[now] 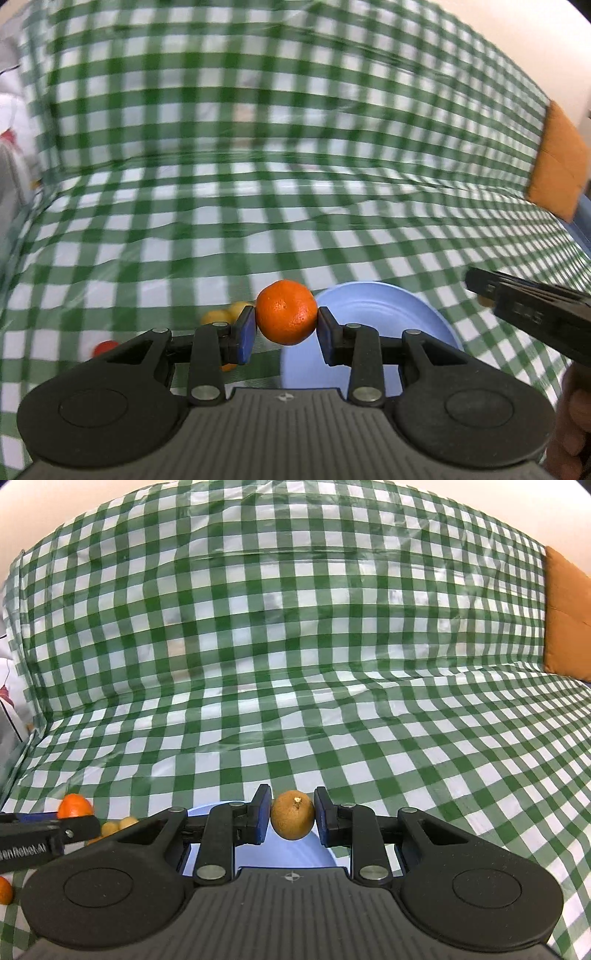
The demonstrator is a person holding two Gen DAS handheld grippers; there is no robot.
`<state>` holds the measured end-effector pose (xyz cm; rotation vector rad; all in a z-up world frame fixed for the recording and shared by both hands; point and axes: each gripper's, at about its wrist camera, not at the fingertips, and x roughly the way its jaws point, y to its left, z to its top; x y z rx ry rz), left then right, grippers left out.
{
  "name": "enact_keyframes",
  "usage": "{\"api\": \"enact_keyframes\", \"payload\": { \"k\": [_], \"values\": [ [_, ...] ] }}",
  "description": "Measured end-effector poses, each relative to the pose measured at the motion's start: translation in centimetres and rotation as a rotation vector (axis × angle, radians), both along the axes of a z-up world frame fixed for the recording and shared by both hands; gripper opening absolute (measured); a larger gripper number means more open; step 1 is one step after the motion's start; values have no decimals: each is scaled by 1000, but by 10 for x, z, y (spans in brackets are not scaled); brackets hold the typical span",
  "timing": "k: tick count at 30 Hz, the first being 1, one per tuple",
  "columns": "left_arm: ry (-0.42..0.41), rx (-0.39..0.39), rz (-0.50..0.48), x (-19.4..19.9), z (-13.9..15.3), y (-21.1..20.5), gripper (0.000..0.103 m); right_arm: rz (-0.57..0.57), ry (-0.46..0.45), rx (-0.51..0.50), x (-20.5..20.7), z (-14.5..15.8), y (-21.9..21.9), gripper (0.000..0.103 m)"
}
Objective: Organize fruits
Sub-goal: 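Carry both fruits over the blue plate and open both tools to release them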
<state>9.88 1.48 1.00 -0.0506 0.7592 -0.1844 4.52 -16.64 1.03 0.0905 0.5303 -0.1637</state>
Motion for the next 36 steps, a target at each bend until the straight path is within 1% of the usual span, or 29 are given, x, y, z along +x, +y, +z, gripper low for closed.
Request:
{"api": "enact_keyframes", "payload": {
  "k": [4,9,15,36],
  "values": [
    [-11,25,-50,-4,-5,-22,39,-2,2,0,2,-1,-1,26],
    [-9,51,-83,-3,-12,-37,39,4,4,2,6,-1,0,26],
    [-10,66,-100,-4,-15,-42,39,16,6,-3,6,0,-1,26],
    [-9,55,-94,-6,-12,-41,39,42,16,-14,10,3,-4,26]
  ]
}}
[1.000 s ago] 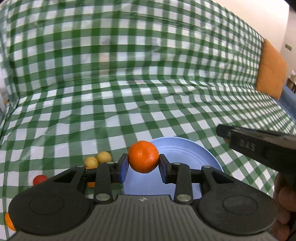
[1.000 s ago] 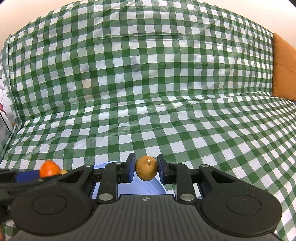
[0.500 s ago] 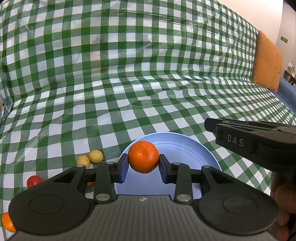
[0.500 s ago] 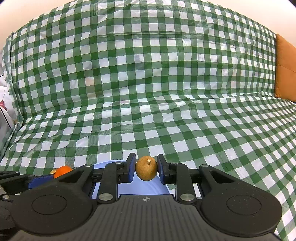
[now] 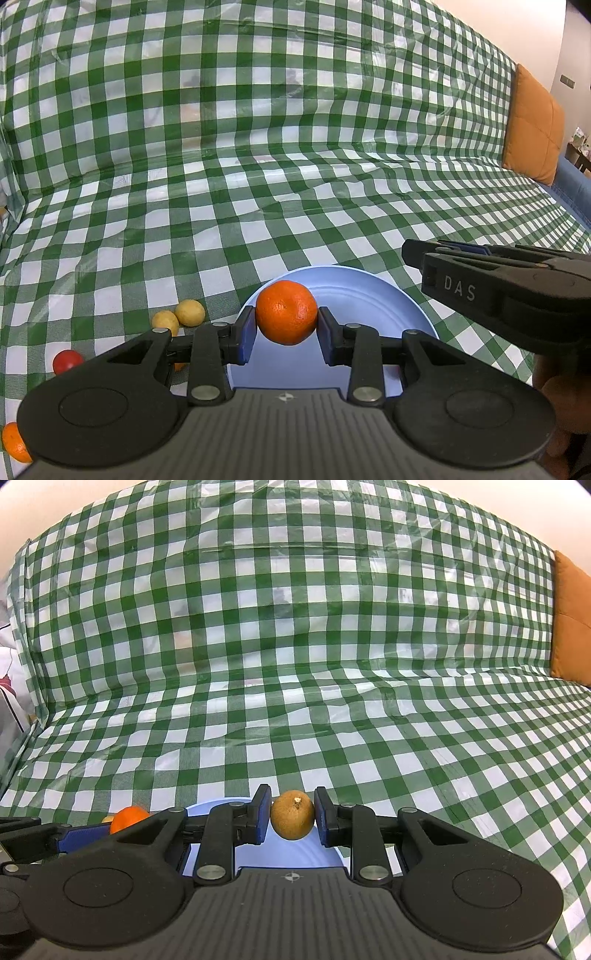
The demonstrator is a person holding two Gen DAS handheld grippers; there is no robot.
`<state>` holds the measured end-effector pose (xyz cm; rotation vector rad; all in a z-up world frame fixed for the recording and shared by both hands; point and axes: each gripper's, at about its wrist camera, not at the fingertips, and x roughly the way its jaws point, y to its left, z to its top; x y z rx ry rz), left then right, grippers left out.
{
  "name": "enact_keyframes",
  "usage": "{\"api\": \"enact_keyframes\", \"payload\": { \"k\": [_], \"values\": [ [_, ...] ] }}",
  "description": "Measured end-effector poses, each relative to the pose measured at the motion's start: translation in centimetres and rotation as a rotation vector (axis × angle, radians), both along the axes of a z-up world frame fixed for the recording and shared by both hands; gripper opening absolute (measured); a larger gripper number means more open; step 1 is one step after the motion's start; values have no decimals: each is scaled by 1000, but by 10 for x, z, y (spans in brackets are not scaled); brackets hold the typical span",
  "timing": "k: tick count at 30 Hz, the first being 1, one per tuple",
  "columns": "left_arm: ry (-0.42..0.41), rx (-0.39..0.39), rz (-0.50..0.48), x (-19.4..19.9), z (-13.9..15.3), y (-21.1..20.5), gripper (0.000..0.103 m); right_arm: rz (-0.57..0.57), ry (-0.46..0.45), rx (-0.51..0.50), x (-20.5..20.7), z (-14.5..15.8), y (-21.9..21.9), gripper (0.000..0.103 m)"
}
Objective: Organize fruits
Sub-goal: 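Carry both fruits over the blue plate and open both tools to release them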
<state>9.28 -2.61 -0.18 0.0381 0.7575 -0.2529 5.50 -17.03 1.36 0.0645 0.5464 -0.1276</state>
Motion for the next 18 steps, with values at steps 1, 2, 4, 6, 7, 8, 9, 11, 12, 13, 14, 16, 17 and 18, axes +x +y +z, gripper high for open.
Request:
{"api": "enact_keyframes", "payload": {
  "k": [1,2,4,6,7,8,9,11,12,13,14,16,17,18],
  "values": [
    [-1,0,1,0,1,0,39,0,0,0,0,0,0,26],
    [0,-1,0,0,1,-1,39,0,0,1,0,0,0,26],
    [-1,-1,1,0,0,0,39,0,0,-1,0,0,0,26],
    [0,-2,0,0,1,-1,39,0,0,0,0,1,1,26],
    [-1,-1,1,-1,1,-1,39,1,0,0,-1,1,1,26],
    [-1,-1,1,-1,1,-1,39,0,0,-1,-1,1,1,26],
    [-1,-2,1,-1,1,-1,39,0,0,-1,-1,1,1,26],
    [0,-5,1,-1,1,-2,39,2,2,1,0,1,1,26],
    [1,-7,0,-1,1,-2,39,7,5,5,0,1,1,26],
    [5,-9,-2,-1,1,-3,39,14,13,9,1,0,1,26],
    [7,-11,-4,-1,1,-3,40,15,19,5,2,0,2,27],
    [1,-16,-8,-2,2,-3,40,12,17,-7,2,0,3,35],
    [-3,-17,-8,-2,2,-3,40,11,12,-4,2,1,3,38],
    [-4,-18,-7,-2,2,-3,40,8,9,-2,3,1,2,42]
  ]
}}
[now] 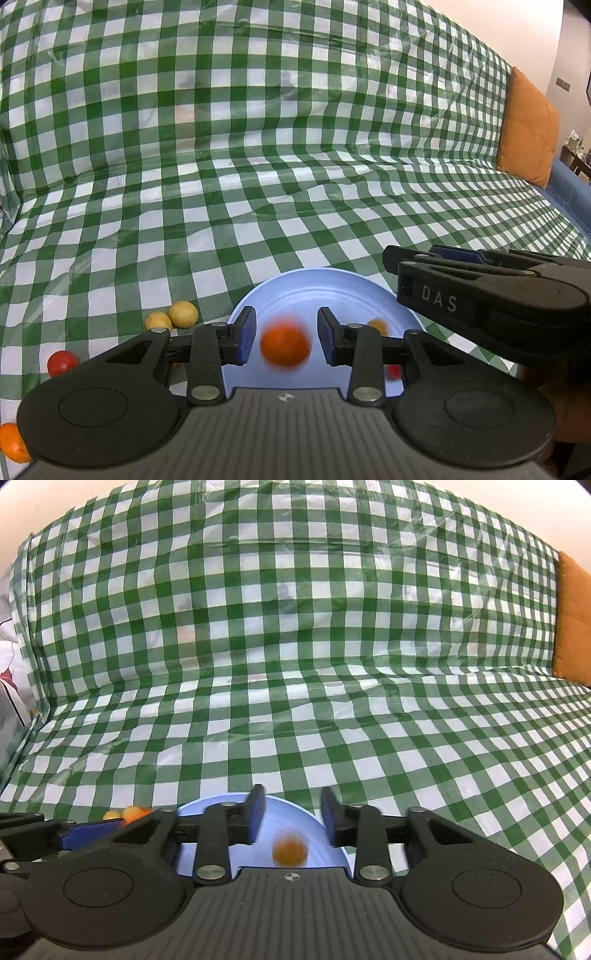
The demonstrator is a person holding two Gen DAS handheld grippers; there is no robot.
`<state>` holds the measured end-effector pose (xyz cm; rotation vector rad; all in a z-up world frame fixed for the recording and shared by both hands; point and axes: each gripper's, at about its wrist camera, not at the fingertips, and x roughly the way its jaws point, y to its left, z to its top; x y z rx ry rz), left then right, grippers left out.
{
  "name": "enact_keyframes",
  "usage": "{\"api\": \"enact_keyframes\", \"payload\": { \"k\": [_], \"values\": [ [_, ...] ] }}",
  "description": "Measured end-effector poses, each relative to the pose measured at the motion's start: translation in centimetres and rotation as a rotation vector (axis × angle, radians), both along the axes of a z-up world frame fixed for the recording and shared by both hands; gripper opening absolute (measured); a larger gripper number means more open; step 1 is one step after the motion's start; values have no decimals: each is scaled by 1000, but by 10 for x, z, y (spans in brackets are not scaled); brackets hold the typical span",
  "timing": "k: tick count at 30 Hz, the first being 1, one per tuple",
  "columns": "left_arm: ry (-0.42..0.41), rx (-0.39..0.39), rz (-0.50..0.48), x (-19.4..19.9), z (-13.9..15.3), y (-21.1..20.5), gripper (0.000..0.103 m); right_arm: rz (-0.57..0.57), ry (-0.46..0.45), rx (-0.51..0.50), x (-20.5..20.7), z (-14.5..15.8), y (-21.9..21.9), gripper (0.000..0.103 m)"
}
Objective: Organize fruits
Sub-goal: 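Carry both fruits over the blue plate and open both tools to release them, then move both tools back toward the remaining fruit beside the plate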
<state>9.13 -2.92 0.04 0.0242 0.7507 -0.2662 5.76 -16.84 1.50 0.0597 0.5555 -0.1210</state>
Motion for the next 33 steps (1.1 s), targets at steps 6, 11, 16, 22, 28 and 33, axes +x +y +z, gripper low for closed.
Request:
{"api": "enact_keyframes", "payload": {
  "k": [6,11,16,22,28,33],
  "values": [
    [0,-1,11,0,0,2,40,-18,1,-6,1,0,-1,43],
    [-1,8,17,1,0,2,40,-18,0,-7,0,0,2,44],
    [-3,14,31,0,1,8,39,-16,1,-7,1,1,6,45],
    [-5,13,50,1,3,21,39,-2,3,-9,3,2,13,46],
    [-7,11,70,2,7,36,38,5,3,-11,3,2,20,46],
    [-2,0,101,4,10,58,31,16,1,-17,5,2,27,46]
  ]
}}
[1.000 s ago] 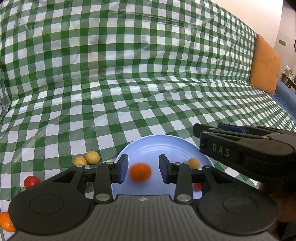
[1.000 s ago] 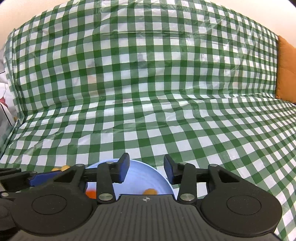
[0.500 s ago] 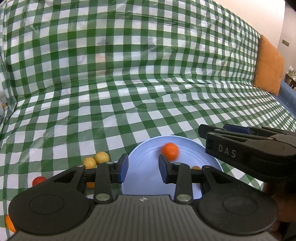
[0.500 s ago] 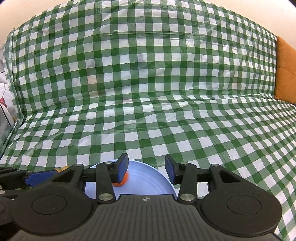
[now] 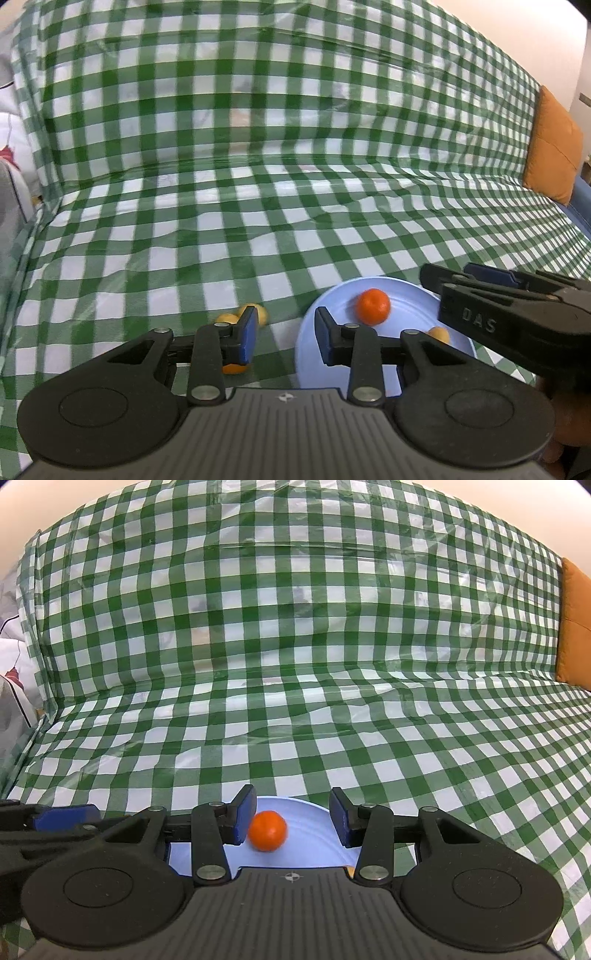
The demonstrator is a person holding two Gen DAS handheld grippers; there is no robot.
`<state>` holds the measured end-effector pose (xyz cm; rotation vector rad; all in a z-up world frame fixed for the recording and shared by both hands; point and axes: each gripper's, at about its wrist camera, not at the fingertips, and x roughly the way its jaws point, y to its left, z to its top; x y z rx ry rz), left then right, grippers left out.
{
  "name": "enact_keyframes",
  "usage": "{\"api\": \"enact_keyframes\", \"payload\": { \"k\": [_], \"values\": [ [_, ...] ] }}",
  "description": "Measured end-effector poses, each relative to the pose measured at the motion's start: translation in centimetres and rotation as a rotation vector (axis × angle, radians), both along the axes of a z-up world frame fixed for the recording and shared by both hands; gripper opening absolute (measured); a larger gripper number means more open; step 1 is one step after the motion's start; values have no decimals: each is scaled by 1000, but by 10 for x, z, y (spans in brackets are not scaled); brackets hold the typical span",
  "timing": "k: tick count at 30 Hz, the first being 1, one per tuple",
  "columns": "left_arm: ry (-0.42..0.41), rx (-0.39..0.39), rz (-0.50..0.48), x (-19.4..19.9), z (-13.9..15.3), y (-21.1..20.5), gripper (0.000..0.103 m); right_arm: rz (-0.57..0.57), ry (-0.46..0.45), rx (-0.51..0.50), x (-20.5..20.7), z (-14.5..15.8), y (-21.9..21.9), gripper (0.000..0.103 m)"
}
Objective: Organize fruits
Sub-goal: 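Move both tools back toward the remaining fruit beside the plate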
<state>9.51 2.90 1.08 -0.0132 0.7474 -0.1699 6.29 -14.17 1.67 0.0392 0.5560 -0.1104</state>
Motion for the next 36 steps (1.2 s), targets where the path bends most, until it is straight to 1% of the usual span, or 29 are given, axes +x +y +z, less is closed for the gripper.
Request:
{"api": "enact_keyframes", "payload": {
  "k": [3,5,9,11,12,13,16,19,22,26,27,28,31,36],
  "values": [
    [7,-28,43,3,4,23,29,4,-2,2,3,-1,5,46],
    [19,-60,85,5,6,42,25,7,-4,9,4,-1,9,46],
    [56,-118,179,8,8,80,25,32,-6,20,7,-1,19,45],
    [71,-140,214,8,7,95,25,62,-8,23,7,-2,27,37],
    [78,-148,233,8,7,103,25,83,-8,26,8,-2,32,30],
    [84,-156,249,8,7,110,25,103,-10,27,8,-3,37,27],
    [109,-183,295,9,5,127,25,160,-12,33,9,-4,51,27],
    [144,-223,332,10,1,142,25,230,10,60,12,-7,64,27],
    [178,-239,344,11,-5,148,25,297,33,67,14,-14,77,27],
    [189,-236,331,14,-7,145,25,347,72,50,16,-26,97,28],
    [192,-236,328,15,-8,144,25,352,85,41,17,-30,101,30],
    [196,-238,325,17,-9,142,26,357,101,34,19,-33,104,34],
    [199,-245,309,23,-12,138,26,371,102,21,25,-41,113,45],
    [215,-264,260,37,-18,130,26,402,130,-5,38,-54,127,47]
  ]
}}
